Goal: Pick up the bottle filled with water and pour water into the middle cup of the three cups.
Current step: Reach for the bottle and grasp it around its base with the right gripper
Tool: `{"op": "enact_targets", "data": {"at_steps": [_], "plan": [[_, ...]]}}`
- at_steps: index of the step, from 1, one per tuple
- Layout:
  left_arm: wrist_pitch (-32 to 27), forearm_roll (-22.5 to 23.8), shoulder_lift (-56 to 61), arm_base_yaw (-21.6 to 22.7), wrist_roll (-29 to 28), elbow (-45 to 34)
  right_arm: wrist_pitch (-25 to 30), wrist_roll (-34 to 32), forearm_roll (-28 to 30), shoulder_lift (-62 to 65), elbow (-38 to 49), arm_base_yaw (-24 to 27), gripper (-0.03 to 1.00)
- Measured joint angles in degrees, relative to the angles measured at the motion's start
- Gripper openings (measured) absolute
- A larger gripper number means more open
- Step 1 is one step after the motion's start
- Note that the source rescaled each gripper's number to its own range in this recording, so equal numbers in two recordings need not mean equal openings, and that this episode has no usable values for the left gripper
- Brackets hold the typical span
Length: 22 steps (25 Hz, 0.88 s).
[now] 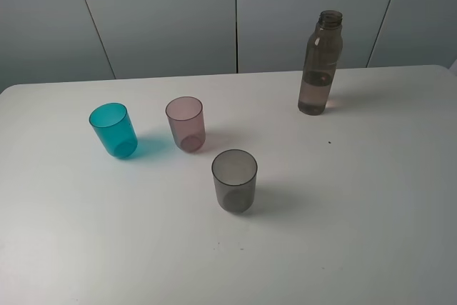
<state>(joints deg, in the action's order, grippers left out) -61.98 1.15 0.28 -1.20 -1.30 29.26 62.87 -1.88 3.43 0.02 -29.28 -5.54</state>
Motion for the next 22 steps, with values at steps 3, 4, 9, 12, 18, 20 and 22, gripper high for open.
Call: {"op": "enact_targets", "data": {"at_steps": [3,4,9,12,18,20,22], "plan": [[0.00,0.00,0.00,0.00,0.00,0.00,0.00,0.00,0.00,0.00,0.00,0.00,1.00],[0.00,0.00,0.00,0.00,0.00,0.00,0.00,0.00,0.00,0.00,0.00,0.00,1.00],[0.00,0.00,0.00,0.00,0.00,0.00,0.00,0.00,0.00,0.00,0.00,0.00,1.00],[0.00,0.00,0.00,0.00,0.00,0.00,0.00,0.00,0.00,0.00,0.00,0.00,1.00],[0.00,0.00,0.00,0.00,0.00,0.00,0.00,0.00,0.00,0.00,0.00,0.00,1.00],[0.00,0.00,0.00,0.00,0.00,0.00,0.00,0.00,0.00,0.00,0.00,0.00,1.00],[0.00,0.00,0.00,0.00,0.00,0.00,0.00,0.00,0.00,0.00,0.00,0.00,1.00]]}}
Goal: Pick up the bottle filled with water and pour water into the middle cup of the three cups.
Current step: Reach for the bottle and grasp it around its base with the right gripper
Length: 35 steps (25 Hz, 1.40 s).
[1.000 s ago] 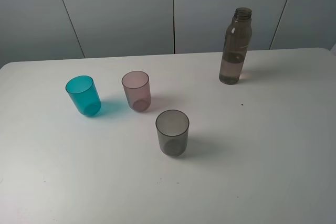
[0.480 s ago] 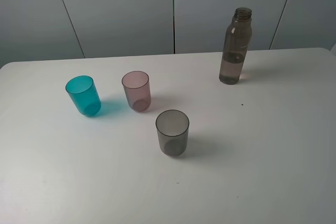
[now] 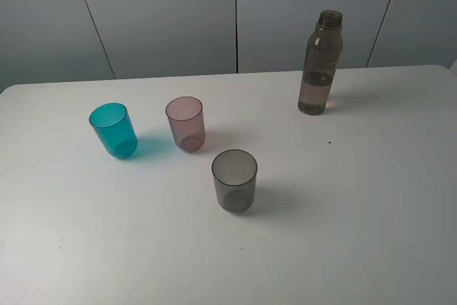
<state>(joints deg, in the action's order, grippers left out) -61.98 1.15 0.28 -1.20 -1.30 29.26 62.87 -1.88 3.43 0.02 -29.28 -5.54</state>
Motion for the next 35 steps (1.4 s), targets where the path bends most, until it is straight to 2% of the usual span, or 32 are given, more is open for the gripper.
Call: {"op": "enact_targets", "data": {"at_steps": [6,16,22,28,31,35], "plan": [[0.00,0.00,0.00,0.00,0.00,0.00,-0.57,0.00,0.00,-1.06,-0.69,0.00,1.00],[0.00,-0.10,0.00,0.00,0.00,0.00,-7.99,1.88,-0.18,-23.82,-14.09,0.00,1.00],[0.00,-0.10,0.00,0.00,0.00,0.00,-16.64,2.79,-5.98,-38.69,-18.26,0.00,1.00],[0.00,-0.10,0.00,0.00,0.00,0.00,-28.23,8.83,-15.63,-51.68,-18.39,0.00,1.00],[0.00,-0.10,0.00,0.00,0.00,0.00,-32.61,11.88,-16.57,-57.38,-18.39,-1.22,1.00],[0.00,-0.10,0.00,0.00,0.00,0.00,-35.25,13.08,-16.47,-65.16,-18.39,-5.00,1.00]]}}
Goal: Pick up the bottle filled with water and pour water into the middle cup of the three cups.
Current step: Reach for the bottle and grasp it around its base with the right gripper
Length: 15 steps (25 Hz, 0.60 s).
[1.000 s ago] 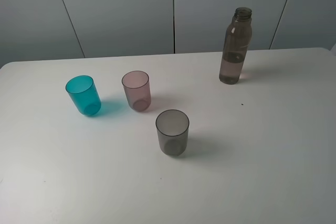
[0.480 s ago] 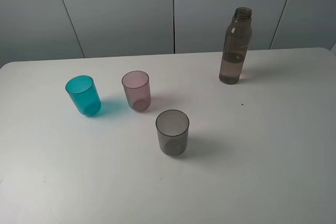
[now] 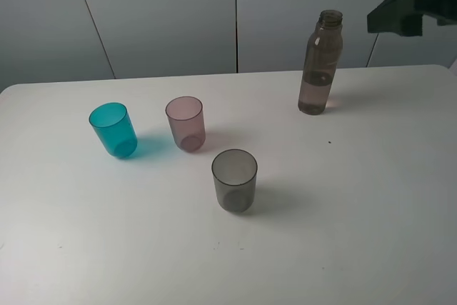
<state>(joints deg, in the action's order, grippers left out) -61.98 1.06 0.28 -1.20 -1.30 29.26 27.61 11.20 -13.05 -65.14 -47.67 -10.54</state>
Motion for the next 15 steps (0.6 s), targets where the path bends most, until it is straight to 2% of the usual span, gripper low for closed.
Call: {"op": "enact_targets", "data": {"at_steps": [5,7,12,15], "plan": [[0.00,0.00,0.00,0.00,0.00,0.00,-1.30,0.23,0.00,-9.96,-0.07,-1.36,1.00],[0.00,0.00,0.00,0.00,0.00,0.00,-4.25,0.23,0.12,-13.35,0.59,-1.36,1.00],[0.00,0.00,0.00,0.00,0.00,0.00,-16.80,0.23,0.22,-20.31,5.72,-1.36,1.00],[0.00,0.00,0.00,0.00,0.00,0.00,-30.22,-0.36,1.78,-23.20,10.79,-1.36,1.00]]}}
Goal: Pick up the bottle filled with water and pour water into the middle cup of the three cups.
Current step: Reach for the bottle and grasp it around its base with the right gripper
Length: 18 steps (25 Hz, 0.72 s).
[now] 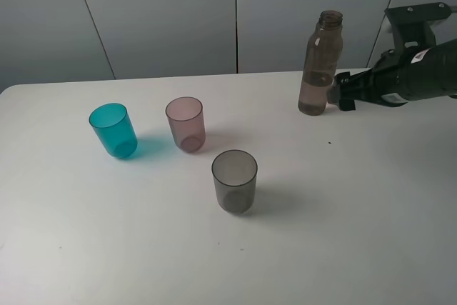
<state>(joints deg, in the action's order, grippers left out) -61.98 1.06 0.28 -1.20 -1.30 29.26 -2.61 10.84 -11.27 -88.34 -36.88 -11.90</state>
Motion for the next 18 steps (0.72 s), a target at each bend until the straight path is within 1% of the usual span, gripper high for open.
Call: {"op": "enact_targets", "data": {"at_steps": [3,6,8,11,14,16,18], "plan": [[0.00,0.00,0.00,0.00,0.00,0.00,-8.72,-1.47,3.20,-2.56,2.90,0.00,1.00],[0.00,0.00,0.00,0.00,0.00,0.00,-14.27,-3.10,4.72,-5.77,3.41,0.00,1.00],[0.00,0.00,0.00,0.00,0.00,0.00,-19.04,-4.99,5.74,-8.71,3.41,0.00,1.00],[0.00,0.00,0.00,0.00,0.00,0.00,-28.00,-8.30,6.75,-13.00,3.41,0.00,1.00],[0.00,0.00,0.00,0.00,0.00,0.00,-36.34,-9.90,8.47,-17.14,3.41,0.00,1.00],[0.00,0.00,0.00,0.00,0.00,0.00,-39.58,-10.13,9.78,-19.73,3.28,0.00,1.00],[0.00,0.00,0.00,0.00,0.00,0.00,-40.81,-10.23,11.27,-21.96,2.82,0.00,1.00]]}}
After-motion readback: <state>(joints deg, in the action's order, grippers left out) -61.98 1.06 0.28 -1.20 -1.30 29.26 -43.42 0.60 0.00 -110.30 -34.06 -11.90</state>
